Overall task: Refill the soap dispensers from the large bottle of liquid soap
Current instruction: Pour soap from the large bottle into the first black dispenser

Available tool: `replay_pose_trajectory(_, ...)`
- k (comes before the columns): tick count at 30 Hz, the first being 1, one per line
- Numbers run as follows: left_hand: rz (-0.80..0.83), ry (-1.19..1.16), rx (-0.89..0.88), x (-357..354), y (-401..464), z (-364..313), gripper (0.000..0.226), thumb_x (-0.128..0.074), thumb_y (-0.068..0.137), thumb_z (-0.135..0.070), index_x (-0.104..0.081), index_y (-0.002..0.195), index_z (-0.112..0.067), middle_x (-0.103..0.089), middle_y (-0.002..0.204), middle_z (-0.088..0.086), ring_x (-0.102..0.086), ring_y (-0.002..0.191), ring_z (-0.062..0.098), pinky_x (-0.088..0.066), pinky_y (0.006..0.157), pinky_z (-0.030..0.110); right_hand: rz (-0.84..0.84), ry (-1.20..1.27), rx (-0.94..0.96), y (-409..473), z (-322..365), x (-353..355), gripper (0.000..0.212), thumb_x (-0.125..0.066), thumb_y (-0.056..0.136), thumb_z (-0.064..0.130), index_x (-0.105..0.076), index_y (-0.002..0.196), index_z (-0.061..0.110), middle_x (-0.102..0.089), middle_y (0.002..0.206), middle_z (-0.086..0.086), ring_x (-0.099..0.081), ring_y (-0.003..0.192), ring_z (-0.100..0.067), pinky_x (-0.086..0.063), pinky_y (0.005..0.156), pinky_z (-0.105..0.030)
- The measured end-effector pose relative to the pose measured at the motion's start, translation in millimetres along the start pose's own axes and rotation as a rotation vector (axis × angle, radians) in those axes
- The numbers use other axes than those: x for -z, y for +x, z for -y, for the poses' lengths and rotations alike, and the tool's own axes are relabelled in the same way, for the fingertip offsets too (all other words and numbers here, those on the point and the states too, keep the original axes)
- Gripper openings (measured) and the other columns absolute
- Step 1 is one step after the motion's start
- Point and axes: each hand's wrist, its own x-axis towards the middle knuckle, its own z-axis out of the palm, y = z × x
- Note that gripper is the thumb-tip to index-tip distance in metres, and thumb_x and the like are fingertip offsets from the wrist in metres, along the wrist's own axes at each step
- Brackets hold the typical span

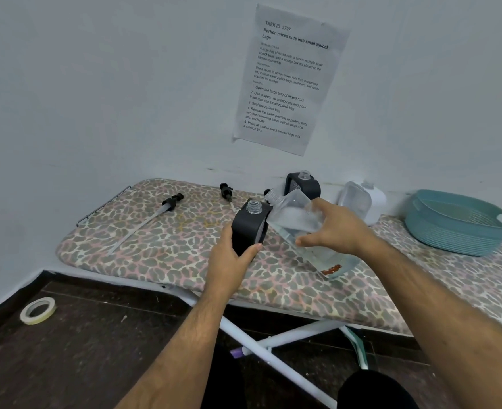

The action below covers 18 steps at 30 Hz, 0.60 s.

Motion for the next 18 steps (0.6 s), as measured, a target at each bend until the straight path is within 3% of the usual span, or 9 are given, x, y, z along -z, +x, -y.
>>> replay_pose_trajectory(4,-0.001,0.001,-0.004,0,1,0,0.064,-0.073,0.086,-0.04,-0.039,0.141,-0.037,-0.058,0.129,-0.021,-0.055,0.12,0.0,-0.047,0.106,0.036,0.046,-0.036,0.013,2,3,6,0.061,-0.082,0.068,0.053,-0.044,0.11,0.031,-0.053,0.085,0.014,-0.057,0.086,-0.018,-0.045,0.067,-0.033)
replay_pose_trajectory(18,-0.007,0.017,0.006,-1,1,3,0.065,-0.073,0.084,-0.046,-0.042,0.14,-0.034,-0.06,0.128,-0.021,-0.057,0.117,0.0,-0.049,0.104,0.039,0.107,-0.084,0.02,10,9,12,0.061,-0.083,0.066,0.054,-0.045,0.108,0.031,-0.046,0.084,0.021,-0.053,0.081,-0.012,-0.037,0.059,-0.027)
